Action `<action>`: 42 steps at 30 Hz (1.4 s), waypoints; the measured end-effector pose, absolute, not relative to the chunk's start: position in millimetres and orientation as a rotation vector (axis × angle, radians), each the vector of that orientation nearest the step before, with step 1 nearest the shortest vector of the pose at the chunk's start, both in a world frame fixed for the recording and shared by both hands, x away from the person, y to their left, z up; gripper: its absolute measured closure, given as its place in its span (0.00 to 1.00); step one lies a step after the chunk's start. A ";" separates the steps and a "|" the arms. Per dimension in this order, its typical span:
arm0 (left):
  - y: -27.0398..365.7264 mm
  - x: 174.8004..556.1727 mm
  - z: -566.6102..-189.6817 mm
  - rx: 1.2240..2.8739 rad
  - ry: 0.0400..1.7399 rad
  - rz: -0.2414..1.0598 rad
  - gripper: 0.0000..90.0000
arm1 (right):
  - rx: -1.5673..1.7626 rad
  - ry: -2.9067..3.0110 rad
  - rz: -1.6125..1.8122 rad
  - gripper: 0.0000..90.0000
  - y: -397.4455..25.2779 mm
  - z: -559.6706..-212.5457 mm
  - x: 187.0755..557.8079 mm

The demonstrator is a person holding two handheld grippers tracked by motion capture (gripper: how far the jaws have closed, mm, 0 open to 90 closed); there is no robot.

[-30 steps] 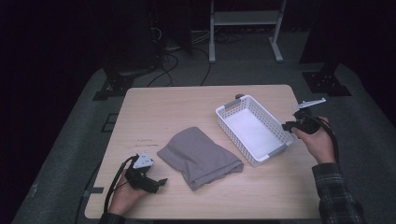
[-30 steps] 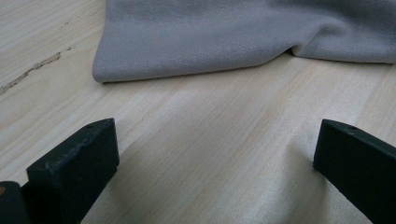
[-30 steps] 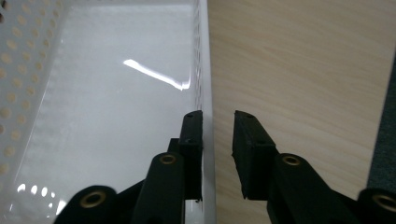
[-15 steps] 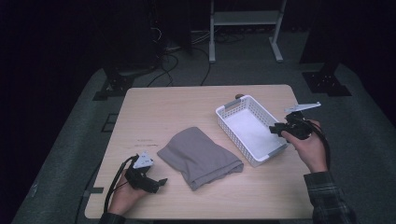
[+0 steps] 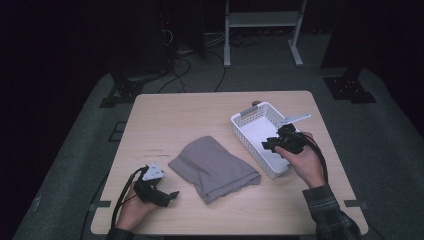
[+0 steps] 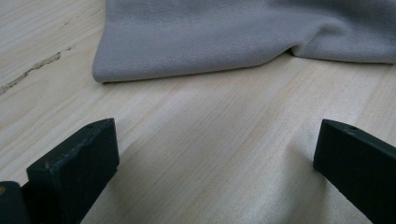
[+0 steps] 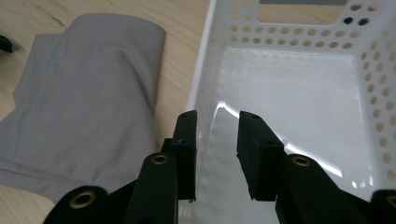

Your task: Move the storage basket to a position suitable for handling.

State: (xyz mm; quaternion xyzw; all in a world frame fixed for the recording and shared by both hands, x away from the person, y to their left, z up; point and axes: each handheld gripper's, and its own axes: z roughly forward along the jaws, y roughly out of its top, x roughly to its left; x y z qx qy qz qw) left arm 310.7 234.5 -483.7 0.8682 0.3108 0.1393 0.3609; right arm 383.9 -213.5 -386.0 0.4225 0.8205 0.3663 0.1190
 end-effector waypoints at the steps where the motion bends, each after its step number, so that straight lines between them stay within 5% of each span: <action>1: 234.4 310.5 -483.9 2.234 0.803 0.356 0.00 | 1.222 2.407 1.071 0.75 -210.0 -386.7 385.0; 24: 234.6 310.6 -483.7 2.238 0.801 0.357 0.00 | 1.231 2.490 0.984 0.86 -172.5 -409.7 411.0; 42: 234.5 310.7 -483.8 2.237 0.800 0.359 0.00 | 1.243 2.456 0.934 0.93 -186.0 -407.4 389.3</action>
